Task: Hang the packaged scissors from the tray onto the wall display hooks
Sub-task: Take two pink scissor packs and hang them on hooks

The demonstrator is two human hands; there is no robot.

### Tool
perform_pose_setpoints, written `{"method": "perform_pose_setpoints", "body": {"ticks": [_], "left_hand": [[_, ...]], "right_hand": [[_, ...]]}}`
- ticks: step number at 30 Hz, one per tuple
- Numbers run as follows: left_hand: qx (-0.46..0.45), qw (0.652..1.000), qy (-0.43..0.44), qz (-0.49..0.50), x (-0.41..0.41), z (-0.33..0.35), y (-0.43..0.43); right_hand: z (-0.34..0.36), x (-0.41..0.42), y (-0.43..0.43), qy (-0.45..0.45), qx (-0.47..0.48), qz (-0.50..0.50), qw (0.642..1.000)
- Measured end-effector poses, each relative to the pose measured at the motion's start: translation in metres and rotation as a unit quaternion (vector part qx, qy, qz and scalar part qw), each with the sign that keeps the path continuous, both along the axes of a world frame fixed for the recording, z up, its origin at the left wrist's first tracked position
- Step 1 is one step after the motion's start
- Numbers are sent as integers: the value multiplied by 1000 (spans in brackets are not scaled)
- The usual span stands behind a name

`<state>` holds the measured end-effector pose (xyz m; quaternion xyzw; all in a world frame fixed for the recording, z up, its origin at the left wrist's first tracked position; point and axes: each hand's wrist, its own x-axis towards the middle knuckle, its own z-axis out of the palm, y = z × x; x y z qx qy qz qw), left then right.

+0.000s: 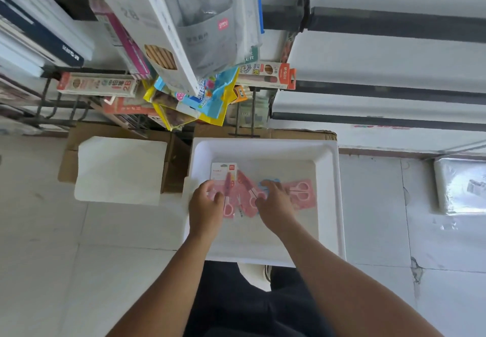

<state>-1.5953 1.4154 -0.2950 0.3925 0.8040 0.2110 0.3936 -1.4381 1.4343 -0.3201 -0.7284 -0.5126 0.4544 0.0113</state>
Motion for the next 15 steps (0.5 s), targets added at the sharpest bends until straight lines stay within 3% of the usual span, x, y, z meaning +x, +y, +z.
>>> {"method": "perform_pose_setpoints", "body": {"ticks": [8,13,15], "left_hand": [[-33,999,5,-32,4,-36,8],[-84,994,7,-69,9,-64,10],[-137,985,16,-103,11,-74,15]], "right_hand": [[-47,-26,15,-164,50,198,965],[-39,-20,15,-166,75,171,968],[-29,-10,15,-128,57,113,984]]}}
